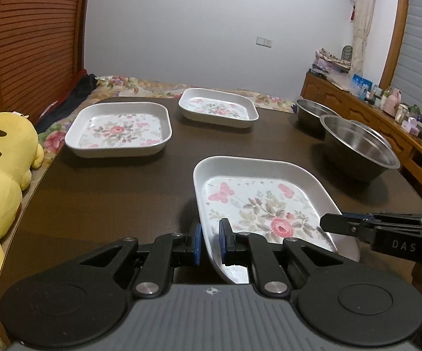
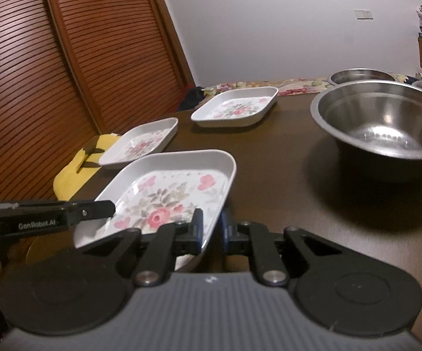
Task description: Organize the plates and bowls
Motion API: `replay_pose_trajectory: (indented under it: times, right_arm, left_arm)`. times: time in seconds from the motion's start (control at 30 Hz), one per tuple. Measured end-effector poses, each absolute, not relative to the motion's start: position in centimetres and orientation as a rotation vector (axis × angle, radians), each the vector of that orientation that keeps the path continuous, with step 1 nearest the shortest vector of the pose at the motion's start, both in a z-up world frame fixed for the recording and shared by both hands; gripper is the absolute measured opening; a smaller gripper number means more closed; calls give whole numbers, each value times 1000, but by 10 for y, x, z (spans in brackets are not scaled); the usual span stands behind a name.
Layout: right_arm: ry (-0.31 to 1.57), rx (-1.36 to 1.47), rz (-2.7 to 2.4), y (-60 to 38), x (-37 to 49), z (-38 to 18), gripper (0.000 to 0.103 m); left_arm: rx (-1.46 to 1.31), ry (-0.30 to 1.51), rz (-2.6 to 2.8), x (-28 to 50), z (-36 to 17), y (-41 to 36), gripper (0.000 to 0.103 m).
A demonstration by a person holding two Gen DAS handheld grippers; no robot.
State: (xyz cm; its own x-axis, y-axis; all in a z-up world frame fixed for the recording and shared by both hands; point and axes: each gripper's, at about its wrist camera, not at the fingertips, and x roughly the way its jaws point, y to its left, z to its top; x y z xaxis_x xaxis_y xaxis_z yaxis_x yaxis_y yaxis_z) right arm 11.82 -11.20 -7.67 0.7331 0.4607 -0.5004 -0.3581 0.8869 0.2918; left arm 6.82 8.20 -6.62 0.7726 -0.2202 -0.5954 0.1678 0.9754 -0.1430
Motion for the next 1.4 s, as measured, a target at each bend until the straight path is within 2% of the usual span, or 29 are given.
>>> replay_pose_trajectory:
  times: [1.2, 1.4]
  right_arm:
    - [590, 143, 460, -103, 102, -86, 17]
    - [590, 144, 460, -103, 103, -86, 17]
  left_arm:
    - [-95, 688, -190, 68, -78, 82, 14]
    - [-103, 679, -184, 68, -76, 84, 30]
